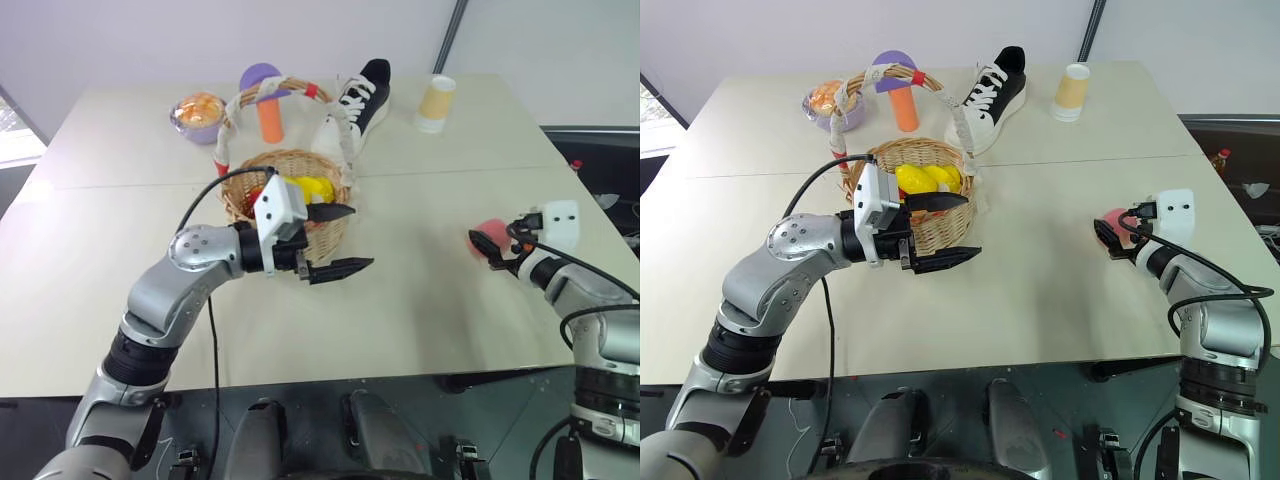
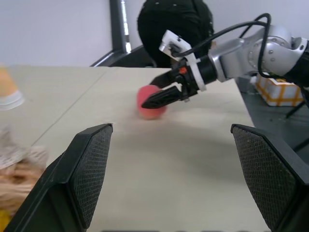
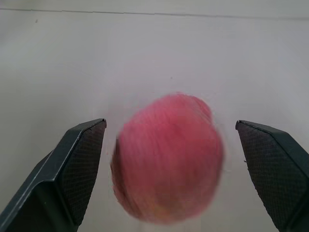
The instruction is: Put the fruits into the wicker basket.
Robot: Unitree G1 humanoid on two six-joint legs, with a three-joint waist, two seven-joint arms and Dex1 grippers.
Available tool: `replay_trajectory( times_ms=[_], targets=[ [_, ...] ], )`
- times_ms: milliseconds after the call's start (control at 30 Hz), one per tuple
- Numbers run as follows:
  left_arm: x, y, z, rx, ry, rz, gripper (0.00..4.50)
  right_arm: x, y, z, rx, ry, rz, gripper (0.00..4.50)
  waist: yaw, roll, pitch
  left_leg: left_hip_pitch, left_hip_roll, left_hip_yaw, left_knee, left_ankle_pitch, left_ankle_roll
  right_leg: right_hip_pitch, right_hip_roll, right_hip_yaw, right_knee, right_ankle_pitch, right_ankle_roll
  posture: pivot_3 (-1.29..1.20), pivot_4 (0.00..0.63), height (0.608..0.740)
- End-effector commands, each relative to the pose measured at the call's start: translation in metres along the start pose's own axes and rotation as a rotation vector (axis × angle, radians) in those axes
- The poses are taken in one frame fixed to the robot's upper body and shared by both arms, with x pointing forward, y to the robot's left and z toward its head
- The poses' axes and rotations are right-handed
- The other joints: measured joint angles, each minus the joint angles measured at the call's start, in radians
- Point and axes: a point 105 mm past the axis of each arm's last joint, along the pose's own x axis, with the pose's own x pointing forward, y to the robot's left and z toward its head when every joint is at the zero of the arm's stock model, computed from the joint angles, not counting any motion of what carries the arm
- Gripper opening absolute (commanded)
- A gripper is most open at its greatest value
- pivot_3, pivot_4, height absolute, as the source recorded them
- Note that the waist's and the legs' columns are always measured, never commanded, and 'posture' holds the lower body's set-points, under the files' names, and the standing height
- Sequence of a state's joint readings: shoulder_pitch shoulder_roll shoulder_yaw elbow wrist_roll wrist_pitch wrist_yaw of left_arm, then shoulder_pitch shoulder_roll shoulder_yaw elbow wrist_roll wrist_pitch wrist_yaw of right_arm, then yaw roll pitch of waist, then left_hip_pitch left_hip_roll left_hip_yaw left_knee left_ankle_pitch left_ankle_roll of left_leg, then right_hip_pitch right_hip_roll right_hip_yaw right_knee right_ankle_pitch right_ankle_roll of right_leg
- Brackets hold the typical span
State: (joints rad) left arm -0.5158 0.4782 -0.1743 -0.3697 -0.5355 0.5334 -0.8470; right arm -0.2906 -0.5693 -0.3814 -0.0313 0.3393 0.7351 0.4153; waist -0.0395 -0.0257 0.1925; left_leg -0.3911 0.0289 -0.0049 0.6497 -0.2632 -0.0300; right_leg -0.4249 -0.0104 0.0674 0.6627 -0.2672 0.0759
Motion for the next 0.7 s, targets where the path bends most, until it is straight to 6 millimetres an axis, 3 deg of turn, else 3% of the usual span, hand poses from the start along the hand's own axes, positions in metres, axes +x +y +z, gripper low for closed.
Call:
replay_trajectory(
  times_ms=[33,100,133,200,300,367,533,600,633,700],
  targets=[
    [-0.002,-0.005,0.011,0.043,-0.028,-0.003,4.22,0.000,-0.008,0.011,0.027,-0.041,-0.024,4.48,-0.001,0.000,0.000,0.000,0.000,0.000,0.000,0.000,0.000,0.000,0.000,0.000,0.000,0.000,0.000,0.00,0.150,0.740],
    [-0.003,-0.006,0.010,0.042,-0.026,0.000,4.22,0.000,-0.007,0.010,0.038,-0.044,-0.015,4.48,-0.002,0.000,0.000,0.000,0.000,0.000,0.000,0.000,0.000,0.000,0.000,0.000,0.000,0.000,0.000,0.00,0.150,0.740],
    [-0.004,-0.006,0.010,0.041,-0.024,0.004,4.22,0.000,-0.007,0.010,0.041,-0.045,-0.012,4.24,-0.002,0.000,0.000,0.000,0.000,0.000,0.000,0.000,0.000,0.000,0.000,0.000,0.000,0.000,0.000,0.00,0.150,0.740],
    [-0.006,-0.005,0.009,0.042,-0.019,0.011,4.22,-0.002,-0.006,0.012,0.038,-0.047,-0.007,3.67,-0.004,0.000,0.000,0.000,0.000,0.000,0.000,0.000,0.000,0.000,0.000,0.000,0.000,0.000,0.000,0.00,0.150,0.740],
    [-0.011,-0.002,0.007,0.045,-0.008,0.026,4.22,-0.005,0.001,0.018,-0.003,-0.062,0.018,2.21,-0.005,0.000,0.000,0.001,0.000,0.000,0.000,0.000,0.000,0.000,0.001,0.000,0.000,0.000,0.000,0.00,0.150,0.740],
    [-0.018,0.002,0.006,0.049,0.004,0.051,4.22,-0.007,0.015,0.027,-0.054,-0.085,0.073,2.07,-0.005,0.001,0.000,0.001,0.000,0.000,0.000,0.000,0.000,0.000,0.001,0.000,0.000,0.000,0.000,0.00,0.150,0.740],
    [-0.061,0.026,0.020,0.001,-0.036,0.207,4.22,-0.039,0.111,0.068,-0.304,-0.237,0.522,2.07,-0.007,0.002,0.001,0.000,0.002,-0.001,-0.001,0.000,0.000,-0.001,0.002,0.000,0.001,0.000,0.000,0.00,0.150,0.740],
    [-0.093,0.040,0.021,-0.003,-0.006,0.312,4.22,-0.058,0.166,0.085,-0.354,-0.315,0.766,2.07,-0.018,0.002,0.001,0.000,0.002,-0.001,0.000,0.000,0.000,-0.001,0.002,-0.001,0.001,0.000,0.000,0.00,0.150,0.740],
    [-0.103,0.043,0.021,-0.001,0.007,0.340,4.22,-0.063,0.180,0.089,-0.367,-0.336,0.823,2.07,-0.021,0.002,0.001,0.001,0.003,-0.001,-0.001,0.000,0.000,-0.002,0.003,0.000,0.001,0.000,0.000,0.00,0.150,0.740],
    [-0.123,0.048,0.017,0.010,0.066,0.401,4.22,-0.054,0.209,0.102,-0.357,-0.386,0.864,2.07,-0.025,0.001,0.001,0.001,0.003,-0.001,-0.001,0.000,0.000,-0.002,0.003,-0.001,0.001,0.000,0.000,0.00,0.150,0.740]
  ],
)
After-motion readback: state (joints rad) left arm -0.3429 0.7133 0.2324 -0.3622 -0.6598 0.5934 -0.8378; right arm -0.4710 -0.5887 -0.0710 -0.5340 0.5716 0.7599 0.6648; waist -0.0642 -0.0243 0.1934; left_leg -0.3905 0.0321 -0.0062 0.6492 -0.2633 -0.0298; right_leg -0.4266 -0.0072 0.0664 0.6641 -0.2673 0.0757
